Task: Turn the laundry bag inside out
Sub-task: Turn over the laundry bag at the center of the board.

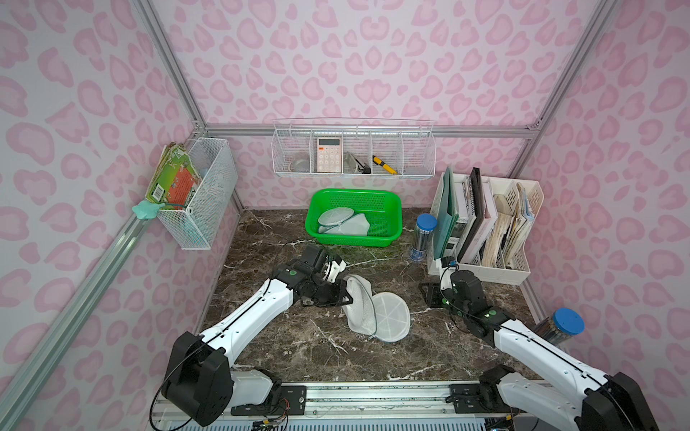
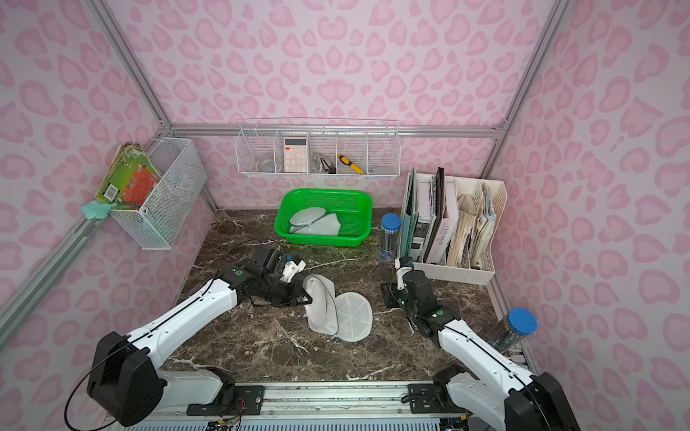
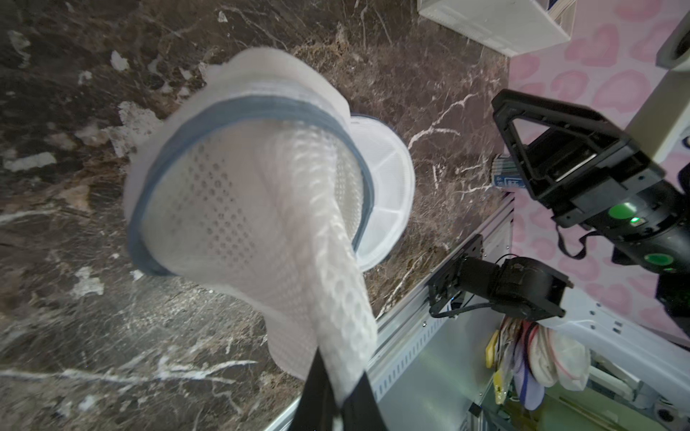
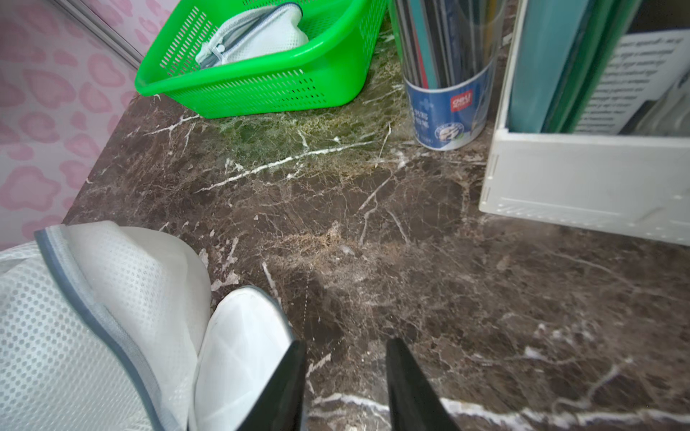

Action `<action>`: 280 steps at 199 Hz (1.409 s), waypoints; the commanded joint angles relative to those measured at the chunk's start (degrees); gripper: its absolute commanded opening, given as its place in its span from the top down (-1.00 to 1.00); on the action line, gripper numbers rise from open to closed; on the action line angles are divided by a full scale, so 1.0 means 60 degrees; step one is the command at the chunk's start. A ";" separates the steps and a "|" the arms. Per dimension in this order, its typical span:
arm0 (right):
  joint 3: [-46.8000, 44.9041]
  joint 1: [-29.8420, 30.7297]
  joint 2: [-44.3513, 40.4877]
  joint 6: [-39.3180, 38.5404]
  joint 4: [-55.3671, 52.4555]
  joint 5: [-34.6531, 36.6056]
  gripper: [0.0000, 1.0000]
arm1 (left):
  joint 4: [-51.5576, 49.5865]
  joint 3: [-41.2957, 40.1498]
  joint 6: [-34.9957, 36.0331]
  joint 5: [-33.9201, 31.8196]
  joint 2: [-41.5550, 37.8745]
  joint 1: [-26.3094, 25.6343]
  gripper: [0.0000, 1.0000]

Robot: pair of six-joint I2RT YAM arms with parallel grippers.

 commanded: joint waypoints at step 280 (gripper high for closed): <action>0.3074 -0.3224 0.1058 -0.1250 -0.1888 -0.0339 1.00 | -0.0271 -0.0086 0.0854 -0.0448 0.0241 -0.0165 1.00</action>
